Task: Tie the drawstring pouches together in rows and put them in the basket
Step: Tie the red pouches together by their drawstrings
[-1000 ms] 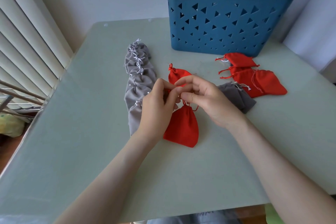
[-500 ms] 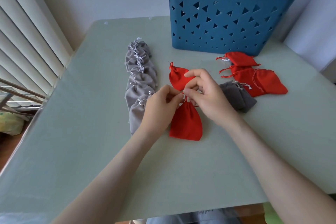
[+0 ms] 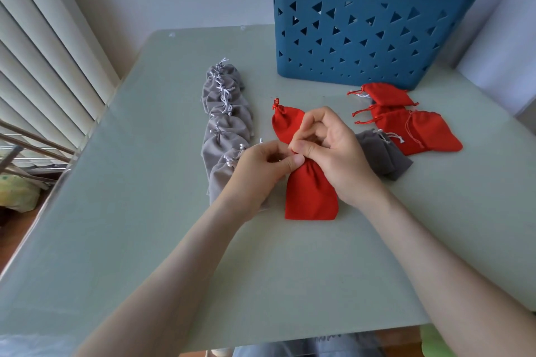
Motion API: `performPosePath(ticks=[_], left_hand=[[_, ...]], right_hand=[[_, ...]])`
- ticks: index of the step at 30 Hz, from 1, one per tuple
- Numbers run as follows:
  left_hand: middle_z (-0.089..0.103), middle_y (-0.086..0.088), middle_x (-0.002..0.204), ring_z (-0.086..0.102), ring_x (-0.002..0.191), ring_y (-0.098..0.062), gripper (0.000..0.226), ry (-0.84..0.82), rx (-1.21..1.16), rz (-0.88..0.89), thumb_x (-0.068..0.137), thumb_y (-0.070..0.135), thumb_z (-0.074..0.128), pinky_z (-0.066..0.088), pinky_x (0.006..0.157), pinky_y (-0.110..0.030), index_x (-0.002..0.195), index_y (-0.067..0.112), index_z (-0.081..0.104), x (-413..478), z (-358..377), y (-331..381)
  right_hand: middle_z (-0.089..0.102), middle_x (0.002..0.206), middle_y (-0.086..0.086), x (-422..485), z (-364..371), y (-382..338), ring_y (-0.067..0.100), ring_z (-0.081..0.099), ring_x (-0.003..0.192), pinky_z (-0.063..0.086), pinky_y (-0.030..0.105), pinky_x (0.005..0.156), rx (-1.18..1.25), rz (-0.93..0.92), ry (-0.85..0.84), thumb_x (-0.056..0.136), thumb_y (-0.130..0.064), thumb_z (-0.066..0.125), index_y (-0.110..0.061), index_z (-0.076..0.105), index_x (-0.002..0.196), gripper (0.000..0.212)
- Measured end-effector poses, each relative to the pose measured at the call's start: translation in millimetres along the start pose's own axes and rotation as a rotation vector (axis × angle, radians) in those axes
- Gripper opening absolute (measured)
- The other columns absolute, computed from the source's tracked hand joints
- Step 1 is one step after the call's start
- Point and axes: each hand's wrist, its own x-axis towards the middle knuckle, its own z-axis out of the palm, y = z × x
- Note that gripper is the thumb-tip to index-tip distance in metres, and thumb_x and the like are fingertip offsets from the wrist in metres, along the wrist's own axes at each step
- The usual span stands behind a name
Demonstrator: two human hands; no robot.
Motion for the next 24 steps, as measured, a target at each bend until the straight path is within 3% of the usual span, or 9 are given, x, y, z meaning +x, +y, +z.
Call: performPosePath(ticks=[3, 5, 8, 10, 13, 17, 19, 21, 24], left_hand=[[0.058, -0.014, 0.080, 0.055, 0.077, -0.021, 0.006, -0.036, -0.108, 0.023, 0.085, 0.008, 0.066, 0.048, 0.078, -0.033, 0.090, 0.010, 0.066, 1.0, 2.7, 0.2], [0.056, -0.011, 0.076, 0.051, 0.072, -0.016, 0.003, -0.045, -0.092, 0.064, 0.086, 0.009, 0.066, 0.045, 0.073, -0.028, 0.083, 0.008, 0.065, 2.0, 3.5, -0.3], [0.052, -0.003, 0.065, 0.047, 0.063, -0.010, 0.013, -0.035, -0.096, 0.094, 0.080, 0.018, 0.069, 0.040, 0.066, -0.020, 0.071, 0.011, 0.062, 3.1, 3.1, -0.2], [0.052, 0.002, 0.061, 0.046, 0.060, -0.008, 0.018, -0.025, -0.132, 0.096, 0.079, 0.017, 0.072, 0.039, 0.063, -0.017, 0.069, 0.012, 0.058, 3.4, 3.0, 0.9], [0.055, 0.005, 0.062, 0.047, 0.061, -0.007, 0.014, -0.016, -0.165, 0.102, 0.083, 0.011, 0.066, 0.040, 0.063, -0.017, 0.070, 0.014, 0.061, 3.0, 3.5, 2.9], [0.062, 0.000, 0.073, 0.051, 0.072, -0.014, 0.020, -0.001, -0.217, 0.101, 0.087, 0.009, 0.063, 0.042, 0.071, -0.024, 0.071, 0.020, 0.069, 1.6, 3.4, 2.1], [0.061, -0.005, 0.077, 0.049, 0.075, -0.017, 0.016, 0.019, -0.236, 0.104, 0.087, 0.011, 0.063, 0.040, 0.073, -0.025, 0.075, 0.017, 0.070, 0.9, 4.4, 1.9], [0.060, -0.011, 0.083, 0.047, 0.080, -0.020, 0.011, 0.033, -0.259, 0.099, 0.084, 0.018, 0.062, 0.039, 0.076, -0.028, 0.080, 0.013, 0.071, -0.3, 5.2, 2.6], [0.062, -0.011, 0.081, 0.052, 0.078, -0.022, 0.008, 0.014, -0.382, 0.009, 0.082, 0.017, 0.067, 0.040, 0.079, -0.033, 0.079, 0.012, 0.073, -1.1, 6.6, 2.3]], right_hand=[[0.063, 0.073, -0.004, 0.1, -1.9, -0.7, 0.026, 0.045, 0.075, 0.037, 0.042, 0.080, 0.036, 0.005, 0.024, 0.078, -0.004, 0.065, -0.025, 0.054, 0.086, 0.026], [0.064, 0.073, -0.006, 0.9, -2.2, -1.9, 0.027, 0.041, 0.075, 0.035, 0.043, 0.078, 0.019, 0.000, 0.037, 0.077, -0.008, 0.067, -0.029, 0.057, 0.085, 0.025], [0.066, 0.077, -0.006, 1.4, -2.3, -4.4, 0.026, 0.048, 0.079, 0.037, 0.044, 0.080, -0.030, -0.017, 0.038, 0.079, -0.016, 0.067, -0.032, 0.060, 0.093, 0.022], [0.067, 0.085, -0.005, 1.0, -3.3, -5.9, 0.024, 0.058, 0.087, 0.042, 0.046, 0.087, -0.072, -0.004, 0.023, 0.086, -0.017, 0.062, -0.029, 0.059, 0.107, 0.024], [0.069, 0.103, -0.001, 0.7, -4.4, -3.7, 0.011, 0.062, 0.104, 0.045, 0.035, 0.100, -0.169, 0.104, -0.042, 0.092, -0.027, 0.052, -0.020, 0.060, 0.119, 0.029], [0.071, 0.109, 0.004, -0.4, -4.5, -1.0, 0.017, 0.062, 0.112, 0.042, 0.037, 0.105, -0.171, 0.290, -0.098, 0.095, -0.041, 0.047, -0.017, 0.071, 0.103, 0.034], [0.072, 0.104, -0.001, -1.0, -4.5, -2.6, 0.008, 0.063, 0.107, 0.044, 0.028, 0.101, -0.193, 0.325, -0.101, 0.100, -0.041, 0.042, -0.020, 0.071, 0.099, 0.036], [0.071, 0.109, -0.001, -0.5, -4.0, -3.3, 0.002, 0.062, 0.105, 0.044, 0.026, 0.100, -0.279, 0.368, -0.084, 0.095, -0.054, 0.038, -0.014, 0.071, 0.104, 0.053], [0.053, 0.125, 0.023, 0.6, -0.4, -2.6, 0.030, 0.051, 0.119, 0.035, 0.054, 0.105, -0.383, 0.359, -0.086, 0.074, -0.085, 0.034, 0.006, 0.049, 0.122, 0.104]])
